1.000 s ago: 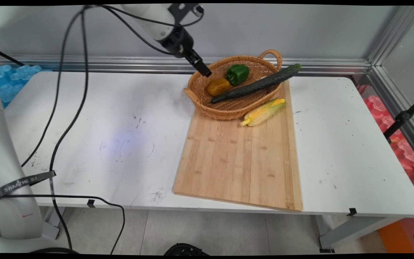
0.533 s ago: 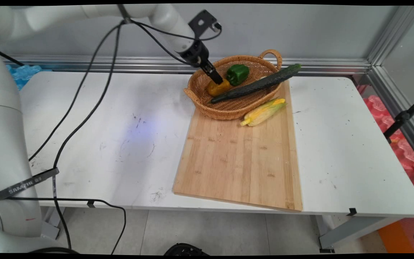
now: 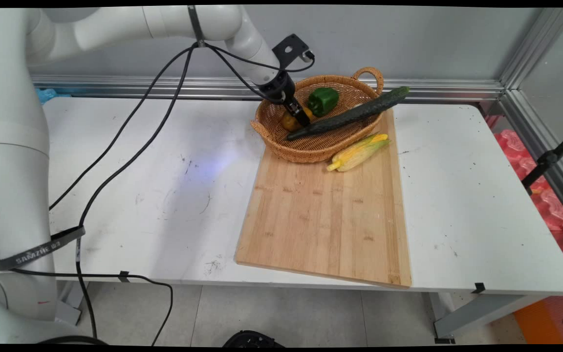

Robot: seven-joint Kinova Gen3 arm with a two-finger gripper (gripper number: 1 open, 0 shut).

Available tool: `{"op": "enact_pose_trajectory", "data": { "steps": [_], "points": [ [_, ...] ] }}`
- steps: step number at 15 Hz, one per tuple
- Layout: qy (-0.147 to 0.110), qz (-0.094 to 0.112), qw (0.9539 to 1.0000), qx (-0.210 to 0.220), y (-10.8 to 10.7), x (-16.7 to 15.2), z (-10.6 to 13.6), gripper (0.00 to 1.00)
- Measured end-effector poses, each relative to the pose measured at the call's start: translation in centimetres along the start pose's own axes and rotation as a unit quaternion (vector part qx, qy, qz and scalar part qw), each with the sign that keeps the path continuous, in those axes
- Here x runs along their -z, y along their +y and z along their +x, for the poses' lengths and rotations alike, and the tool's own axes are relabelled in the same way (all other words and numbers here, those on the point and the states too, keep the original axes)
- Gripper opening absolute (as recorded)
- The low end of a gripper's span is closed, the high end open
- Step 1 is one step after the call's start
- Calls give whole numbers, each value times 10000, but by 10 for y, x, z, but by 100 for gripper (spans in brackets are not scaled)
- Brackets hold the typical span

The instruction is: Pick up the potato from the vegetable basket, then place the picked object on the cutting board

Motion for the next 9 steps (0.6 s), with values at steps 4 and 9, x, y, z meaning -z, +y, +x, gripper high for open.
{"op": "enact_pose_trajectory", "data": {
  "steps": [4, 9],
  "points": [
    [-96, -55, 9998, -167, -2, -1, 6, 0],
    [-131, -91, 9991, -382, 3, 20, 19, 0]
  ]
}}
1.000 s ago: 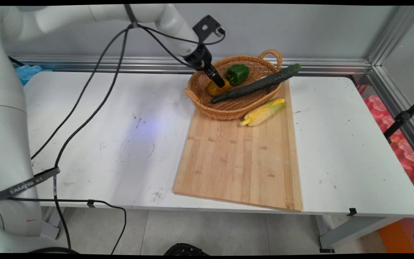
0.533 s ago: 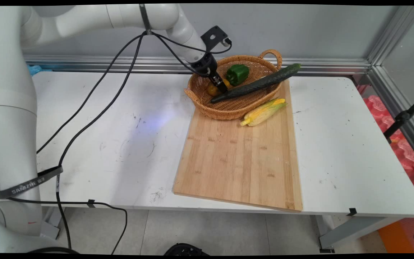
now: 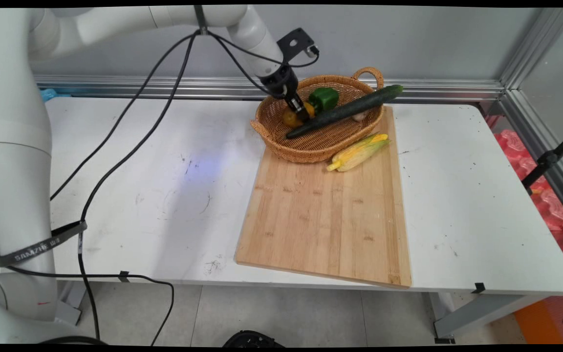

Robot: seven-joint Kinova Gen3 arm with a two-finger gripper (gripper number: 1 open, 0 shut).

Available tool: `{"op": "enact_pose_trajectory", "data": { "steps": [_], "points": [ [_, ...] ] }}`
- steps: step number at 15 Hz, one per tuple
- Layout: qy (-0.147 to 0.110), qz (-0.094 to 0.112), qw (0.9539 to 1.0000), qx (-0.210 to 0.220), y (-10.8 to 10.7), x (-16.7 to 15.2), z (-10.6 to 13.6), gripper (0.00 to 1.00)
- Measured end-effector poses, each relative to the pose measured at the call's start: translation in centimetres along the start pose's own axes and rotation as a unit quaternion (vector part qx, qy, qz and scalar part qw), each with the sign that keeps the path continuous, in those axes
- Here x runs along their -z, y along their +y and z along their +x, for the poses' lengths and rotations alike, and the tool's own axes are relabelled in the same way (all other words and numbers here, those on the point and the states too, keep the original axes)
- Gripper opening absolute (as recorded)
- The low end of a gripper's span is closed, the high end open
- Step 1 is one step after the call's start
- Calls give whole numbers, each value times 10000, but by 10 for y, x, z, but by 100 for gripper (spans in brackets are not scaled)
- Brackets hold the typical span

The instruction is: Place the picked object on the cutting board

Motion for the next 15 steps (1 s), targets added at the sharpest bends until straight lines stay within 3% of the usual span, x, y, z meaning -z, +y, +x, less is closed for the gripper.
{"op": "enact_pose_trajectory", "data": {
  "steps": [7, 15],
  "points": [
    [56, 61, 9986, -522, 23, 73, 26, 0],
    [169, -598, 9889, -1348, 89, 137, 40, 0]
  ]
}}
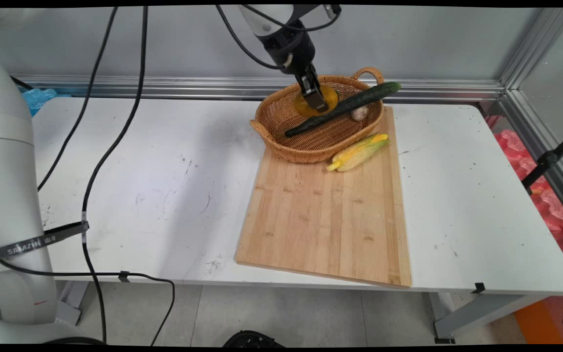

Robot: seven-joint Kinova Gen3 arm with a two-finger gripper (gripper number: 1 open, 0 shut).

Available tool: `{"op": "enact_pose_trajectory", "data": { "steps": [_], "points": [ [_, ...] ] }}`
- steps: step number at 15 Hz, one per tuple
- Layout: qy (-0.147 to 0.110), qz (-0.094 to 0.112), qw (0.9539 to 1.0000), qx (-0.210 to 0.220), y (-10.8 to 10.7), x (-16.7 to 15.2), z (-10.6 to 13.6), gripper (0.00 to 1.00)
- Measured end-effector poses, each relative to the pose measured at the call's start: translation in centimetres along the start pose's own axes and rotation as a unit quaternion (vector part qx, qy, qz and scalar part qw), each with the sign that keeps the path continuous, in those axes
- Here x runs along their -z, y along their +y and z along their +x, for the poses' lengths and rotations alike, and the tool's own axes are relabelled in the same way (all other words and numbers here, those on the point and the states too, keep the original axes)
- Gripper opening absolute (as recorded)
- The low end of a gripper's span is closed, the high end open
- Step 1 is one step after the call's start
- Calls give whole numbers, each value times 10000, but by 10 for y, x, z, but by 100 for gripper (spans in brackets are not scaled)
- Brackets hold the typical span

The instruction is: Place the picked object on the cutting board

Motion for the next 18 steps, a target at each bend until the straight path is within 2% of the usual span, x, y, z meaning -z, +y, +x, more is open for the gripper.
{"op": "enact_pose_trajectory", "data": {
  "steps": [3, 7, 12, 16, 18],
  "points": [
    [16, -241, 9994, -239, 22, 4, 5, 0],
    [44, -577, 9956, -741, 56, -3, 11, 0],
    [69, -973, 9848, -1436, 96, -35, 14, 0],
    [97, -1252, 9725, -1962, 128, -70, 14, 0],
    [106, -1341, 9679, -2121, 139, -84, 15, 0]
  ]
}}
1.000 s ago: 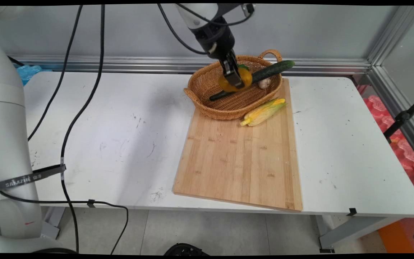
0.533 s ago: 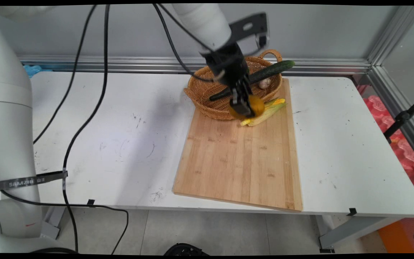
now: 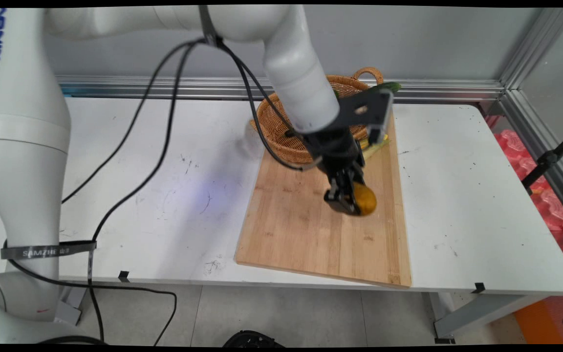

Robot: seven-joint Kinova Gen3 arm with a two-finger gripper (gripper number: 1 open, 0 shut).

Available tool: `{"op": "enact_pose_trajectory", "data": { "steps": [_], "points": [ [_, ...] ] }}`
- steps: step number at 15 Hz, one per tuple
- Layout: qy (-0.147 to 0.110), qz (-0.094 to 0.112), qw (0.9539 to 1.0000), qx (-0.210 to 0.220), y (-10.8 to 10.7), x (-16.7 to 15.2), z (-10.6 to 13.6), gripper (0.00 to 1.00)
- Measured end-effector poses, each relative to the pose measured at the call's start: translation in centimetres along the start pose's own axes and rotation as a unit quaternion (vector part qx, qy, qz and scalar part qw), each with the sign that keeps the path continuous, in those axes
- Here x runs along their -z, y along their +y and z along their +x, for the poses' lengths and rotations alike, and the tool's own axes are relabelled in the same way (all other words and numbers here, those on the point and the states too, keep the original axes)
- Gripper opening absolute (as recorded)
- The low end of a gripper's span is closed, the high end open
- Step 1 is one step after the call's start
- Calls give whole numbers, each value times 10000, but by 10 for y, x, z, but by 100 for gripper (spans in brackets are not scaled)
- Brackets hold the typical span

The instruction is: Place the picked object on the cutting board

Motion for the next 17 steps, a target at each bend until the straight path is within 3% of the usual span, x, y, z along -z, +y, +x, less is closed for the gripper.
{"op": "enact_pose_trajectory", "data": {
  "steps": [8, 12, 13, 17],
  "points": [
    [-15, -269, 9979, -590, 20, -70, 16, 0],
    [0, -318, 9969, -724, 22, -88, 20, 0],
    [10, -331, 9966, -757, 23, -91, 21, 100],
    [55, -337, 9962, -806, 21, -91, 23, 100]
  ]
}}
